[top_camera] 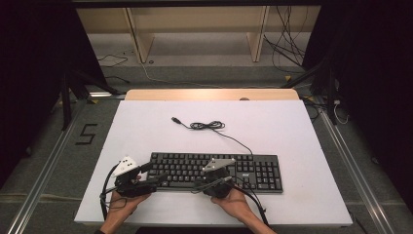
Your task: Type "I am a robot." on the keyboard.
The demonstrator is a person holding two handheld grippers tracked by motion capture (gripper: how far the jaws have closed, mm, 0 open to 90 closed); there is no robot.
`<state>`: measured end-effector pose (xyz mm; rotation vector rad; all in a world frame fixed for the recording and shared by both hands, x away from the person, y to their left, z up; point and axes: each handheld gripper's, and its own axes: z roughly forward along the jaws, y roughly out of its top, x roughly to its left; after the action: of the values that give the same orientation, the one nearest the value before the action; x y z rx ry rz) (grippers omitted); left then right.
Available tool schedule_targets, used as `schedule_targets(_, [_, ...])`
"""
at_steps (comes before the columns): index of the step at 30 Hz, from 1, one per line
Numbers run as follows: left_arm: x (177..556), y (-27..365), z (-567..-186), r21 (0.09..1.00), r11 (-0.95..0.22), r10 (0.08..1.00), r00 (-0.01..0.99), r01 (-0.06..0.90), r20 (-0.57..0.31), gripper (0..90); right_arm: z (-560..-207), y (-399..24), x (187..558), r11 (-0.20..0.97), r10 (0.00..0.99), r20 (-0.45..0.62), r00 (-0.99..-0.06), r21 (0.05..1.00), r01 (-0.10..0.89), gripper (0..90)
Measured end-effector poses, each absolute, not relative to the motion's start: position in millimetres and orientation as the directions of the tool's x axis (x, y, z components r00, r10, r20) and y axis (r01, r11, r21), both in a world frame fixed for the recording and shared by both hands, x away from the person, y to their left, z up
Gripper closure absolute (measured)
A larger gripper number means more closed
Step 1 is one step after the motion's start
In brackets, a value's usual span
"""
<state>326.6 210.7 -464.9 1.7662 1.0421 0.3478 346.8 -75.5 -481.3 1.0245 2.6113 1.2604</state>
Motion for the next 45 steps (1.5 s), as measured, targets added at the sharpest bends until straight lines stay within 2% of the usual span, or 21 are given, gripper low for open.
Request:
schedule_targets(6, [329,213,-466,0.860,-0.105,0.788,0.570,0.498,-0.234,28.0,-472,-84,347,0.377,0.585,0.256,-0.769,0.754,0.538,75.8])
schedule_targets(11, [333,215,-469,0.847,-0.095,0.806,0.540,0.523,-0.243,35.2,-465,-91,346,0.350,0.578,0.267,-0.771,0.772,0.530,66.8])
schedule_targets(22, [342,214,-476,0.815,-0.127,0.821,0.521,0.565,-0.233,68.6,-460,-97,346,0.330,0.597,0.272,-0.755,0.774,0.540,49.0])
schedule_targets(29, [348,211,-480,0.803,-0.148,0.827,0.518,0.577,-0.219,82.0,-456,-101,343,0.317,0.595,0.261,-0.760,0.793,0.521,43.9])
schedule_targets(34, [350,210,-480,0.797,-0.163,0.832,0.515,0.581,-0.205,88.4,-452,-104,341,0.307,0.593,0.258,-0.763,0.803,0.511,40.7])
schedule_targets(45, [354,207,-484,0.774,-0.184,0.829,0.518,0.605,-0.208,88.9,-451,-103,337,0.315,0.586,0.244,-0.772,0.810,0.495,37.9])
